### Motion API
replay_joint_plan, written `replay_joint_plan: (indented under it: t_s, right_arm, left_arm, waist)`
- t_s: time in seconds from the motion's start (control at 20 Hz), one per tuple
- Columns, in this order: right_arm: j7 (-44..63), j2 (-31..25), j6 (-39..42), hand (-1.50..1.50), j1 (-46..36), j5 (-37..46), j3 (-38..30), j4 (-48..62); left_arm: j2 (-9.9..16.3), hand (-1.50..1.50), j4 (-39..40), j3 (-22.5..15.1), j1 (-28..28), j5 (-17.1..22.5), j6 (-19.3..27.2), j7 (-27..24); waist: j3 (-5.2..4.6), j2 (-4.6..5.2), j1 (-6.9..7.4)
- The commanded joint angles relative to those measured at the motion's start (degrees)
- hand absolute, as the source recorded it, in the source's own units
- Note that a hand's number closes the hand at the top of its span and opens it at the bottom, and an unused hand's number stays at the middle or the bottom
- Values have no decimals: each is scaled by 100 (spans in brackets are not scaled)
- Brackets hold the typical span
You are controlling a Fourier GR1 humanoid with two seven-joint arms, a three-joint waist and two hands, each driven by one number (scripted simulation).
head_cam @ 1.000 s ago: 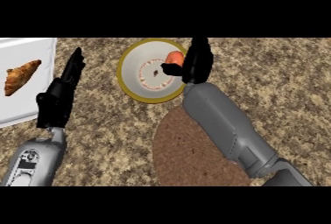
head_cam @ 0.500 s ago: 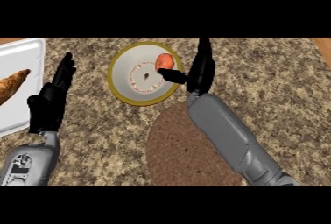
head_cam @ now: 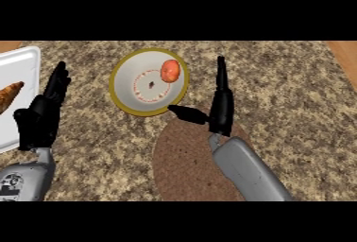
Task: Pick the squash from the placemat and place it in the bowl
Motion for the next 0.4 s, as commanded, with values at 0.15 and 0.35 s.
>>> replay_joint_plan:
  t_s: [0.15,0.35]
  right_arm:
    - [-184,-147,330,-150,963,296,158,-985]
    - [-548,53,43,-150,1175,169,513,-778]
  left_arm:
    - [-282,0,-627,-158,410,-211,112,205]
    - [-294,0,-377,-130,303,-260,-9,118]
  waist:
    - [11,10,4]
    - [12,23,30]
